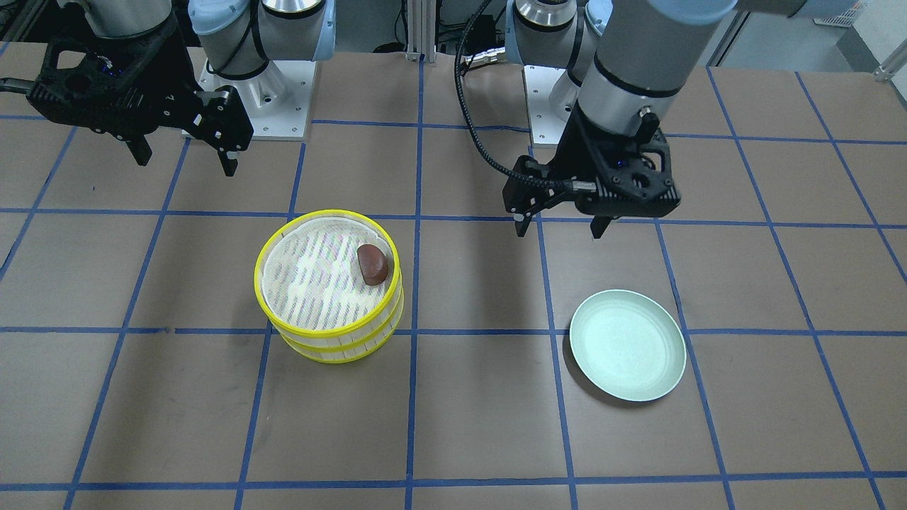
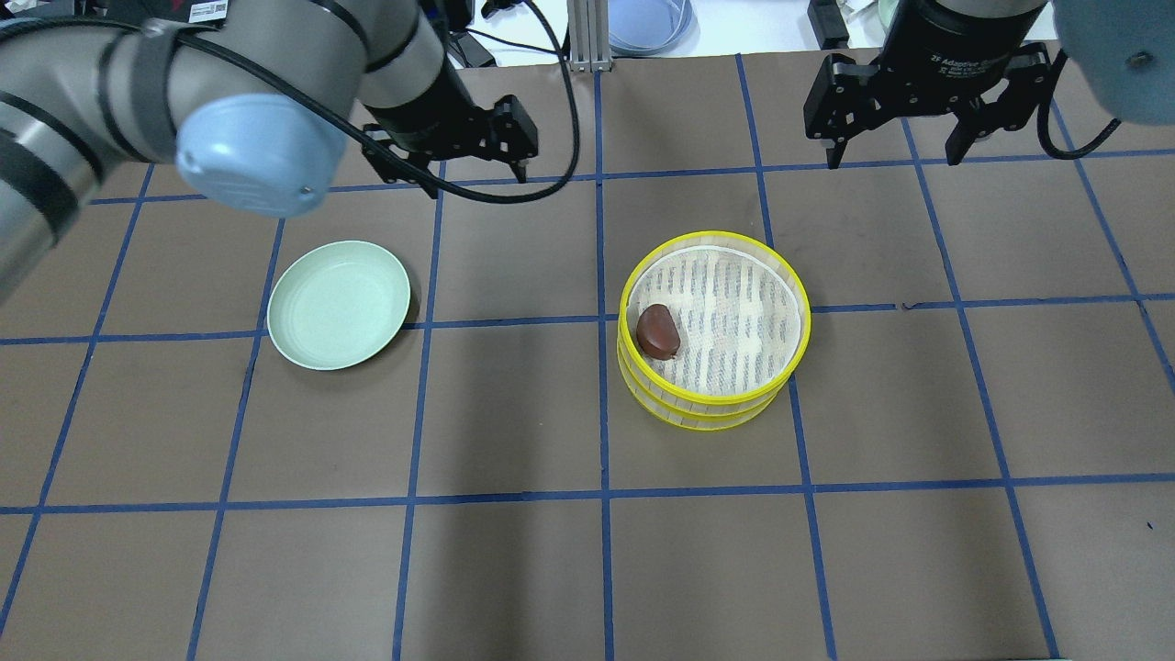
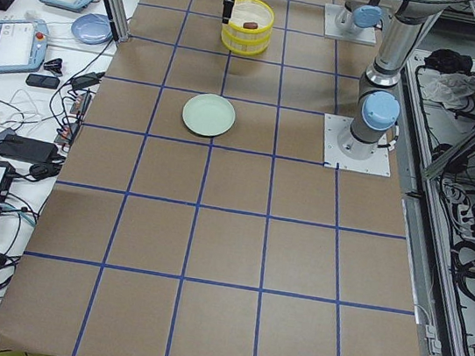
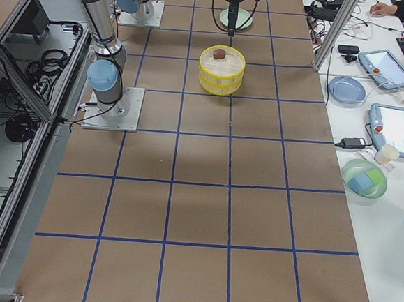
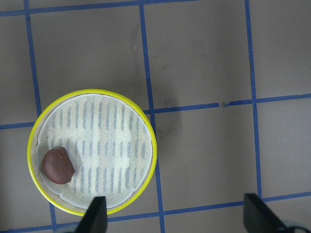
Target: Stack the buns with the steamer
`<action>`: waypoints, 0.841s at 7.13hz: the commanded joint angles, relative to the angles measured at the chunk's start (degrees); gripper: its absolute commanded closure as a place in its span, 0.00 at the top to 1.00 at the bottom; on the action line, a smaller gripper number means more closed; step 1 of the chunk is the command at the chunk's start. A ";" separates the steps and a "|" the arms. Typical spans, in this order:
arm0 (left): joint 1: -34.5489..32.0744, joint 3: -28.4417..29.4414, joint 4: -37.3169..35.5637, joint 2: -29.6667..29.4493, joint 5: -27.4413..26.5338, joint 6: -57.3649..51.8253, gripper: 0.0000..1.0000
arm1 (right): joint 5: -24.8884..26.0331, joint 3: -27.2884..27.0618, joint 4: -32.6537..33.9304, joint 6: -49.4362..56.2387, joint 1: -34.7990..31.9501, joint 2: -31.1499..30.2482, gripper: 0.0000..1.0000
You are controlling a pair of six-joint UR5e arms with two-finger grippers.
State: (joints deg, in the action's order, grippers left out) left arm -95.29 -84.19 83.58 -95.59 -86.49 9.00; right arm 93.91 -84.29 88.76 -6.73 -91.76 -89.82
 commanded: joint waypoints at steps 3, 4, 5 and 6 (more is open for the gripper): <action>0.46 1.66 7.82 5.40 -6.21 -0.65 1.00 | -0.13 0.00 0.01 -0.04 -0.08 -0.01 1.00; 0.98 1.40 7.83 5.41 -6.23 -1.52 1.00 | -0.13 0.00 0.01 -0.04 -0.08 -0.01 1.00; 1.07 1.13 7.83 5.41 -6.23 -2.58 1.00 | -0.13 0.00 0.01 -0.04 0.00 -0.01 1.00; 1.25 1.13 7.83 5.24 -6.14 -2.85 1.00 | -0.13 0.00 0.01 -0.04 -0.08 -0.01 1.00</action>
State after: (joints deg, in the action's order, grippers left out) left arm -94.26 -82.95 91.35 -90.26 -92.62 6.77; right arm 93.78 -84.29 88.77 -6.77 -91.82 -89.82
